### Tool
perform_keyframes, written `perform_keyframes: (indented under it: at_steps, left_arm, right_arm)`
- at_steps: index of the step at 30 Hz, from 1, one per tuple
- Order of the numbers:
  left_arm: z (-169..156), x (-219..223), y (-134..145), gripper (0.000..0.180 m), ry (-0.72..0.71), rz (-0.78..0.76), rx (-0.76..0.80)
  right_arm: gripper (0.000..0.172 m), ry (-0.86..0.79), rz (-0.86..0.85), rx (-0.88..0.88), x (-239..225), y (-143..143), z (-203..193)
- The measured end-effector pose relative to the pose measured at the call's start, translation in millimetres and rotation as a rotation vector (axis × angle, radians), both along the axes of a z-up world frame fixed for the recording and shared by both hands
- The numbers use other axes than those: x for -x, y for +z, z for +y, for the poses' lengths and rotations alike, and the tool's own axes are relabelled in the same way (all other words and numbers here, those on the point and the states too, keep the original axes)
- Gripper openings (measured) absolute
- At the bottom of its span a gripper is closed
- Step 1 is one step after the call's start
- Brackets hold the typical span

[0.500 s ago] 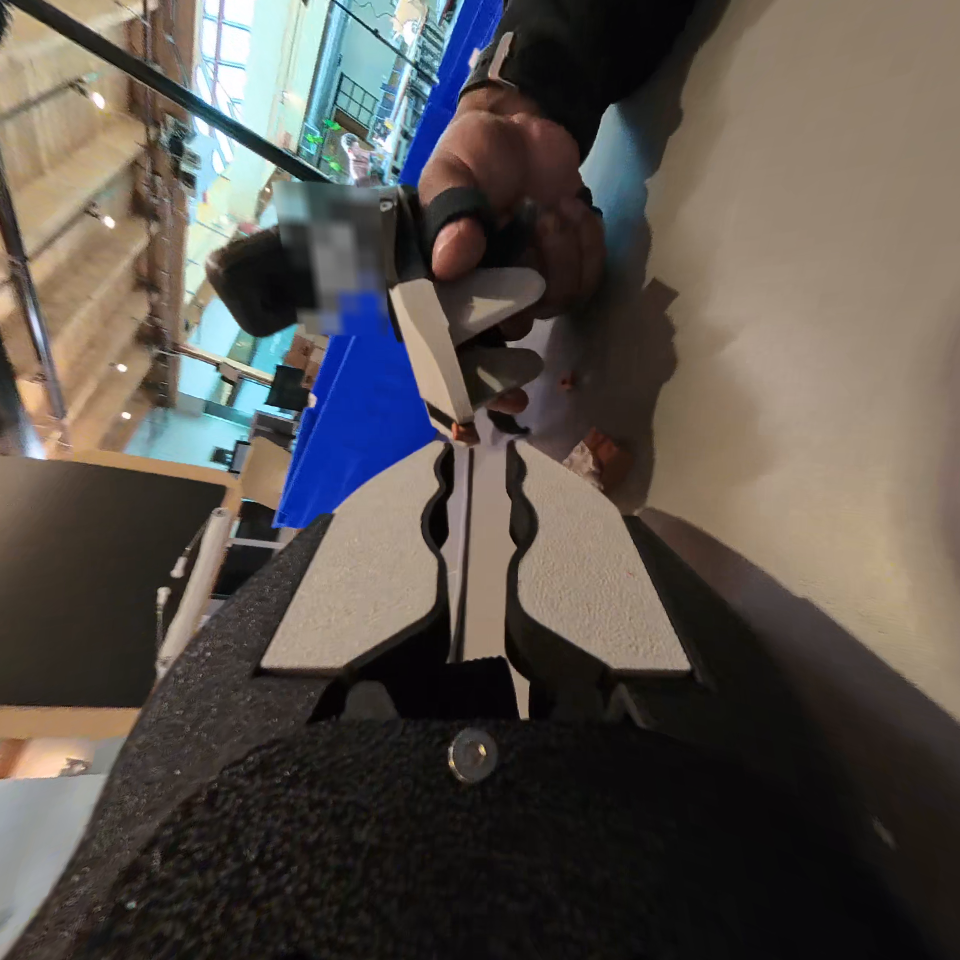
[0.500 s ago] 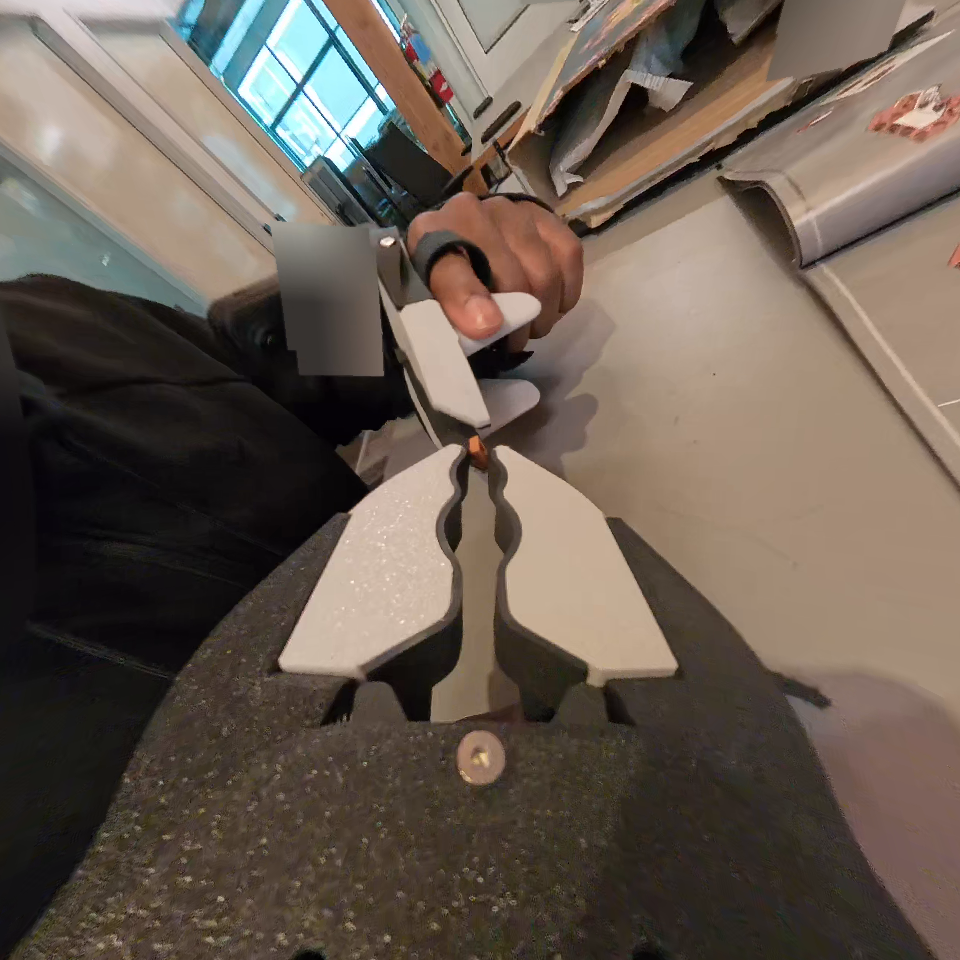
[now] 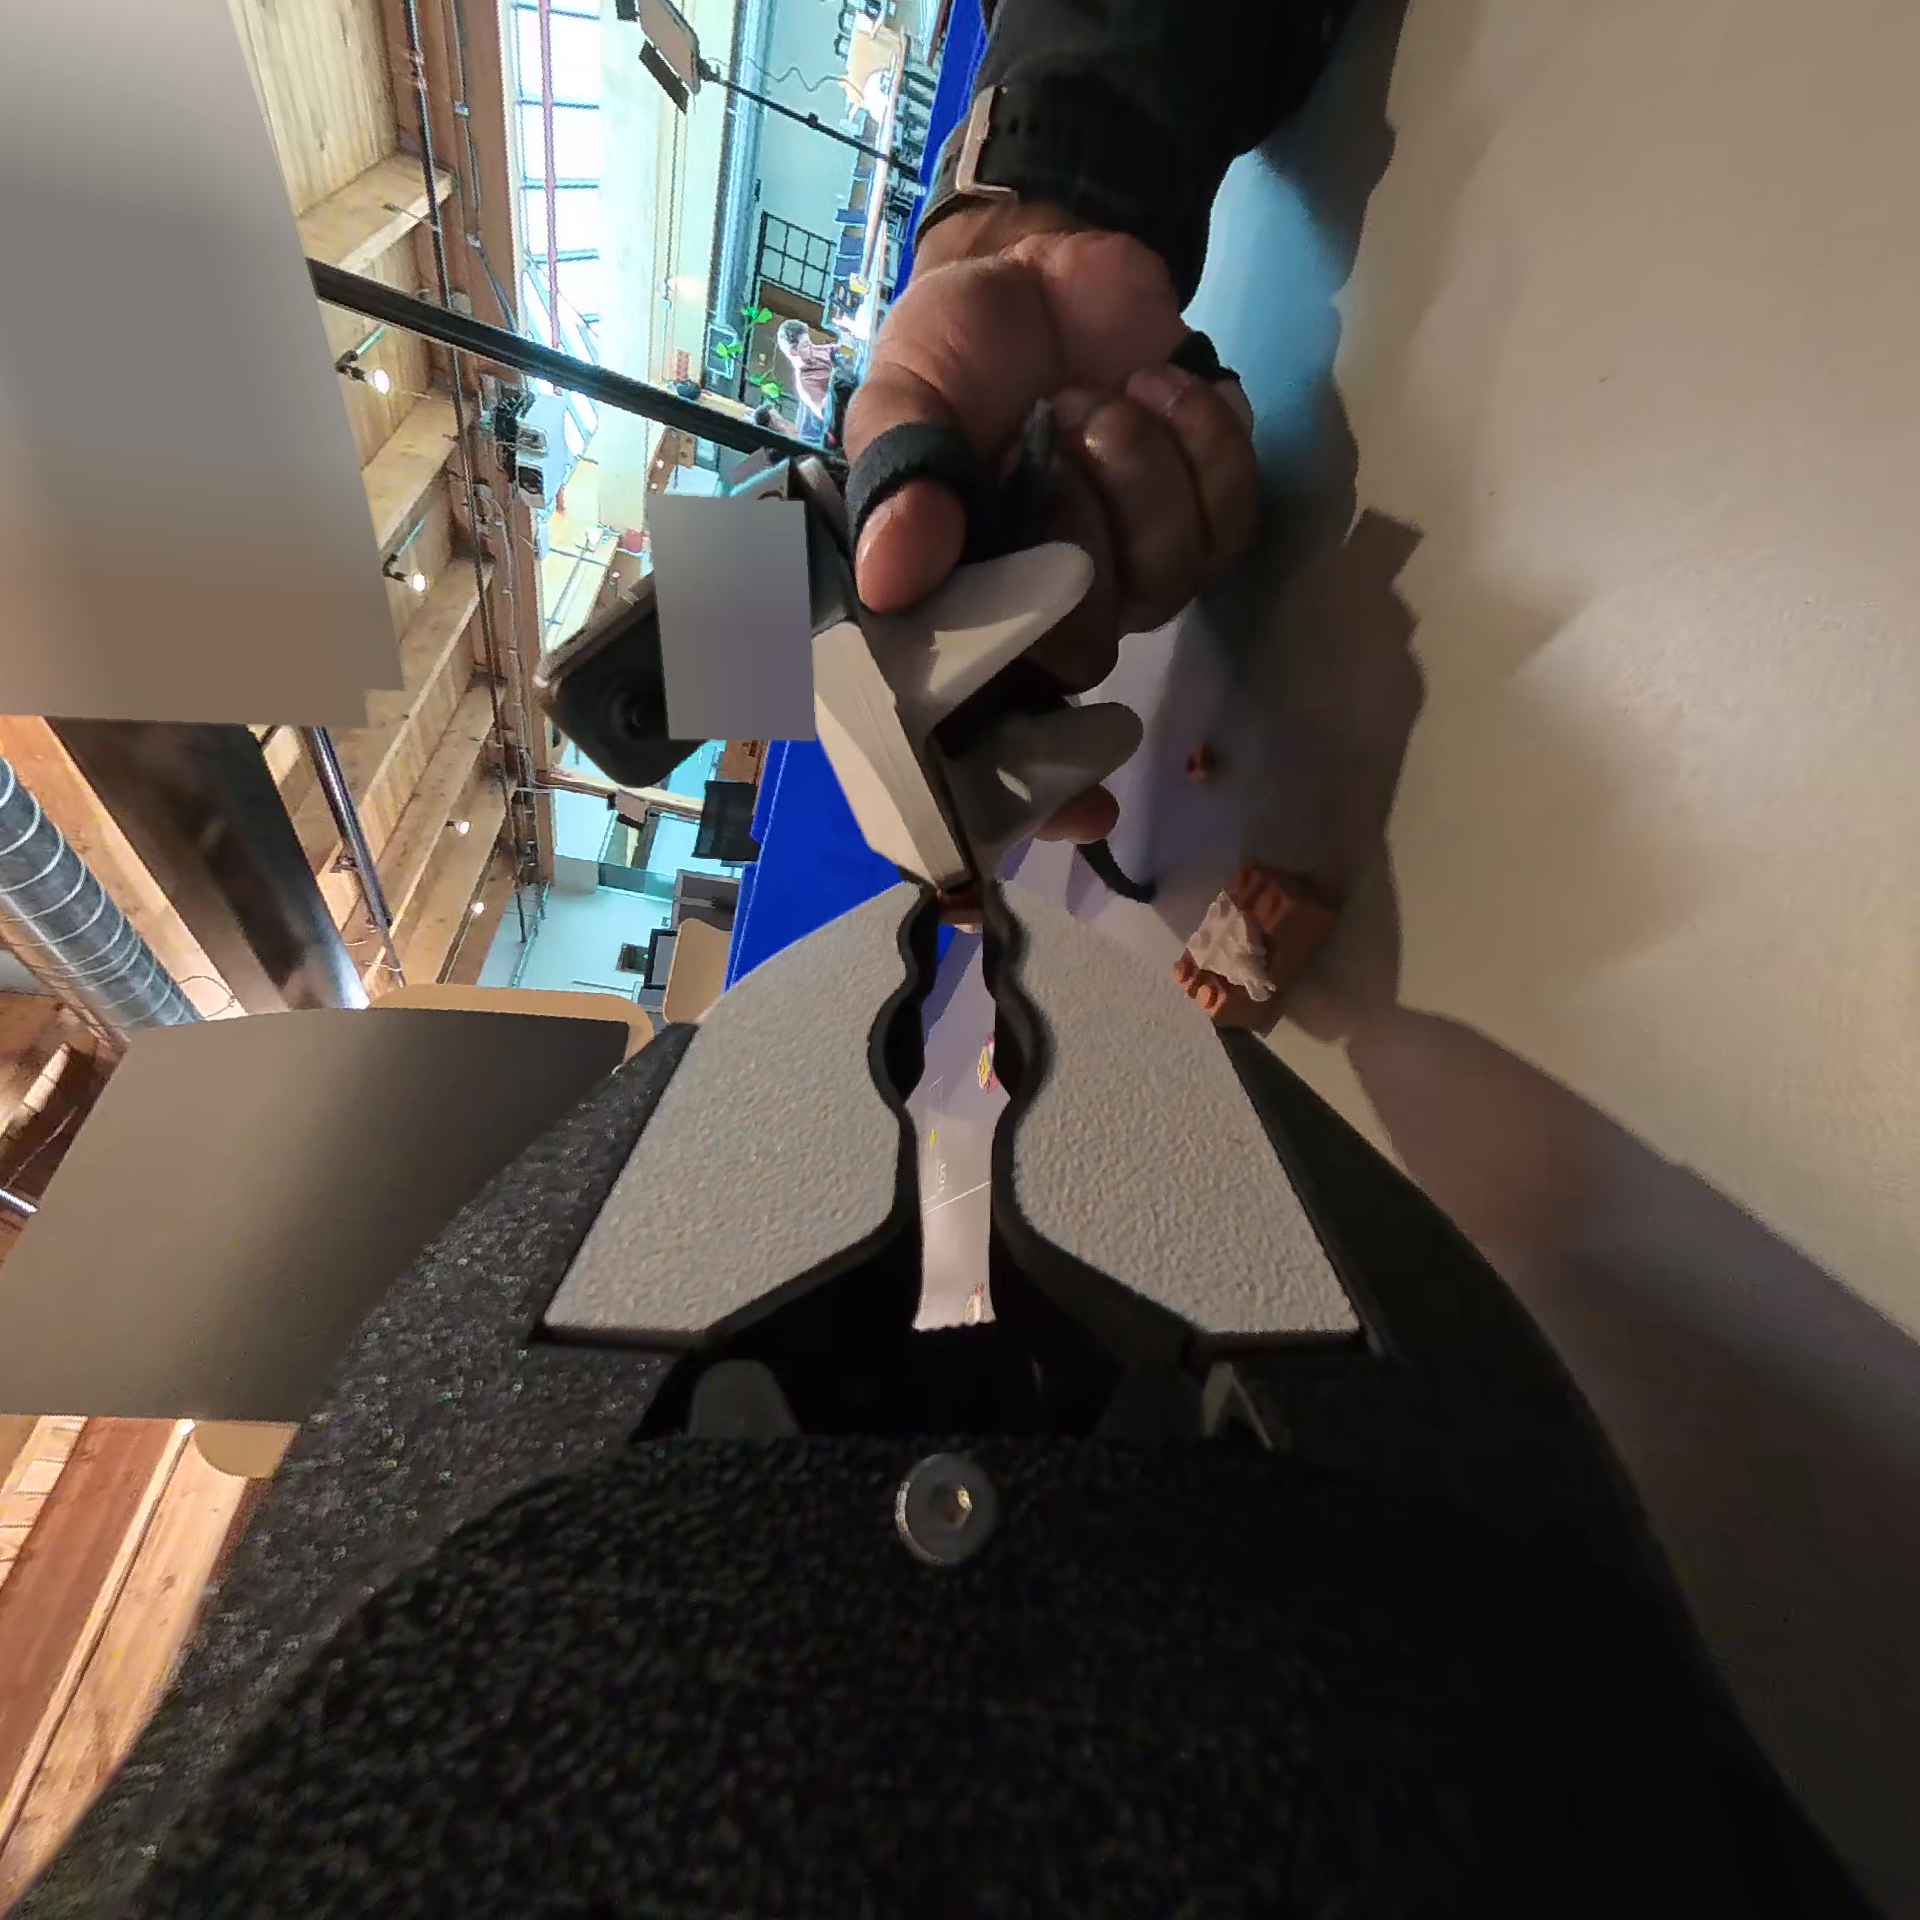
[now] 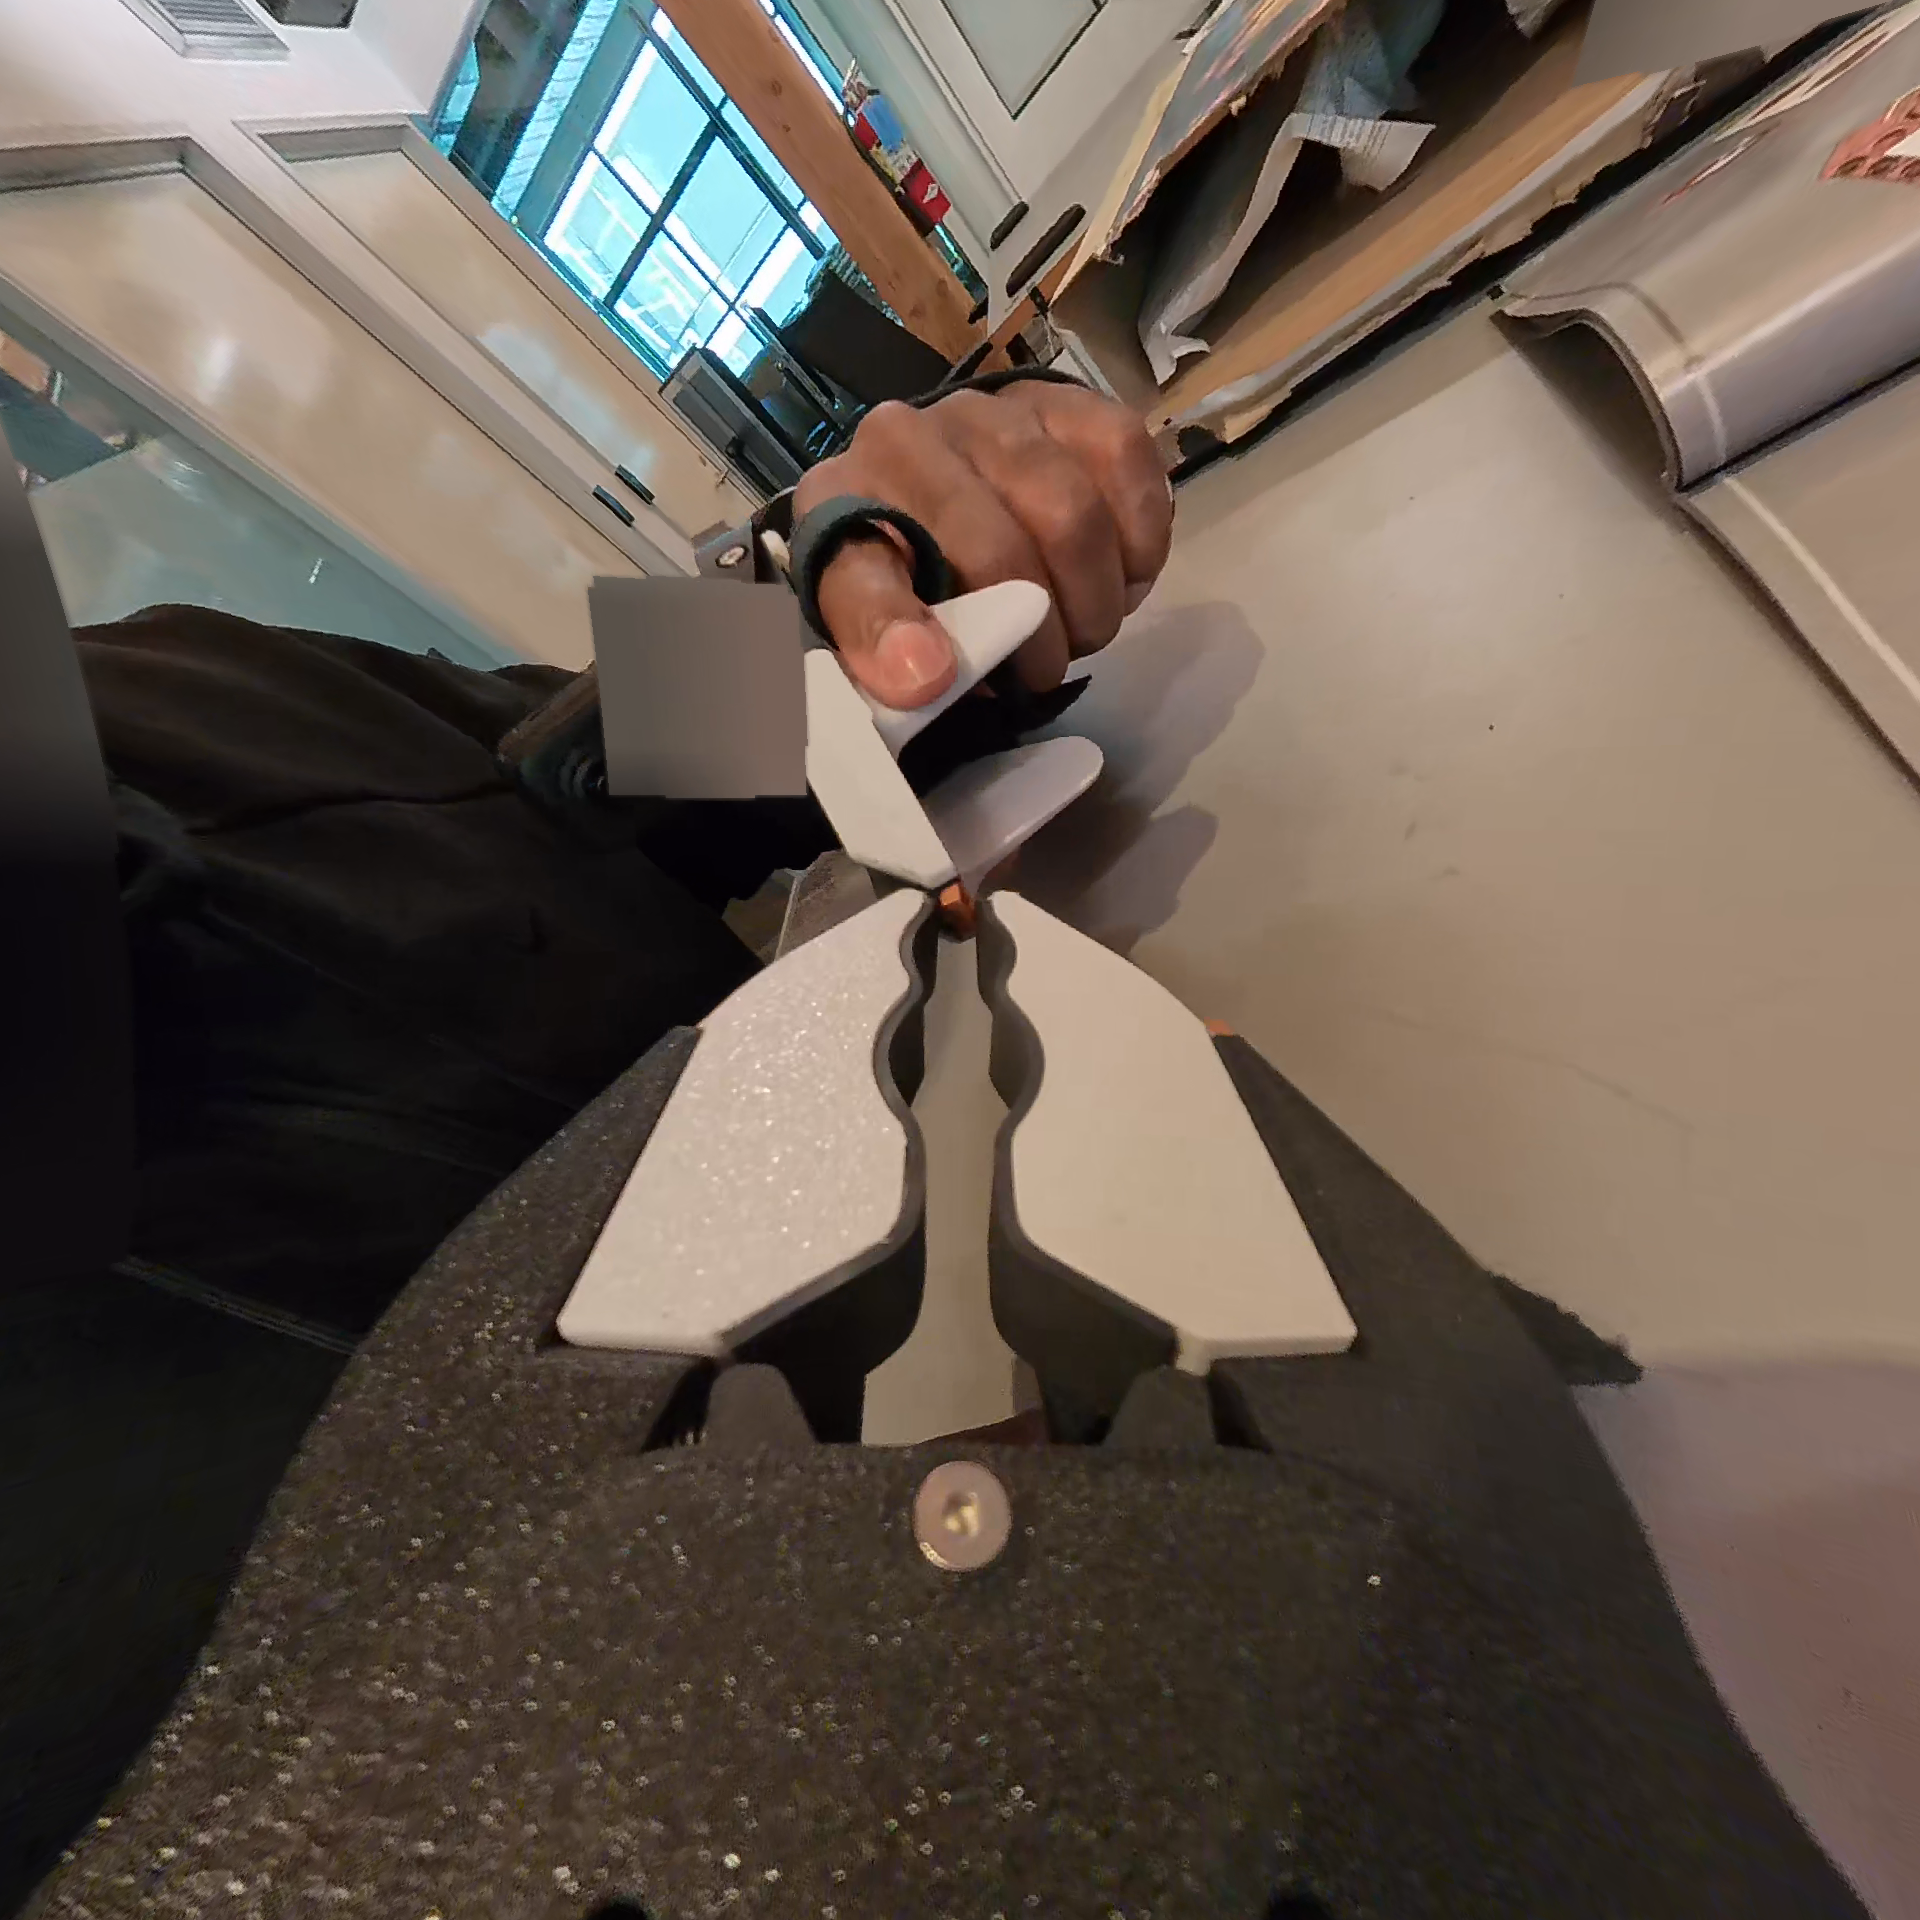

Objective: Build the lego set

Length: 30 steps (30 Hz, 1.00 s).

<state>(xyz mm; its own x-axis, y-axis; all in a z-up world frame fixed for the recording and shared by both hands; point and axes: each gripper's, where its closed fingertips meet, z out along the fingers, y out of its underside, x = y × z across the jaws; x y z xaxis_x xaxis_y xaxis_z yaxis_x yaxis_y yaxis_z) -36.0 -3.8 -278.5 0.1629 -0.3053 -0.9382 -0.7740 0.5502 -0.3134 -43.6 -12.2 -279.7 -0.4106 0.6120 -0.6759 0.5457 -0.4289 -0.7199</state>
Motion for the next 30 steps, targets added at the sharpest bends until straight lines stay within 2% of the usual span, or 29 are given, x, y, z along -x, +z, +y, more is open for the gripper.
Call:
perform_keyframes:
  at_steps: [4, 5, 10, 12, 14, 18, 21, 24, 28, 30]
  left_arm:
    - [3, 3, -1, 0.007, 0.029, -0.053, 0.075]
    - [4, 4, 0, 0.007, 0.035, -0.087, 0.106]
    - [11, 16, -5, 0.007, 0.075, -0.294, 0.401]
    - [13, 22, -15, 0.007, 0.099, -0.346, 0.546]
    - [16, 26, -22, 0.007, 0.125, -0.383, 0.64]
    - [12, 25, -29, 0.007, 0.118, -0.446, 0.789]
    - [10, 24, -31, 0.007, 0.105, -0.473, 0.839]
    - [8, 23, -31, 0.007, 0.09, -0.484, 0.872]
    - [7, 24, -35, 0.007, 0.092, -0.473, 0.892]
    - [6, 24, -34, 0.007, 0.083, -0.477, 0.895]
  right_arm:
    - [0.007, -0.022, 0.02, -0.072, 2, -3, 3]
    - [0.011, -0.03, 0.025, -0.122, 2, -5, 5]
    - [0.031, -0.04, 0.029, -0.549, 0, -28, 22]
    - [0.034, -0.011, 0.01, -0.736, -3, -42, 26]
    - [0.035, 0.031, 0.0, -0.852, -5, -53, 25]
    - [0.038, 0.115, 0.018, -0.909, -7, -61, 17]
    - [0.045, 0.152, 0.037, -0.889, -8, -59, 14]
    - [0.051, 0.201, 0.085, -0.893, -11, -57, 13]
    - [0.058, 0.302, 0.111, -1.017, -12, -69, 18]
    - [0.058, 0.336, 0.129, -1.017, -8, -69, 17]
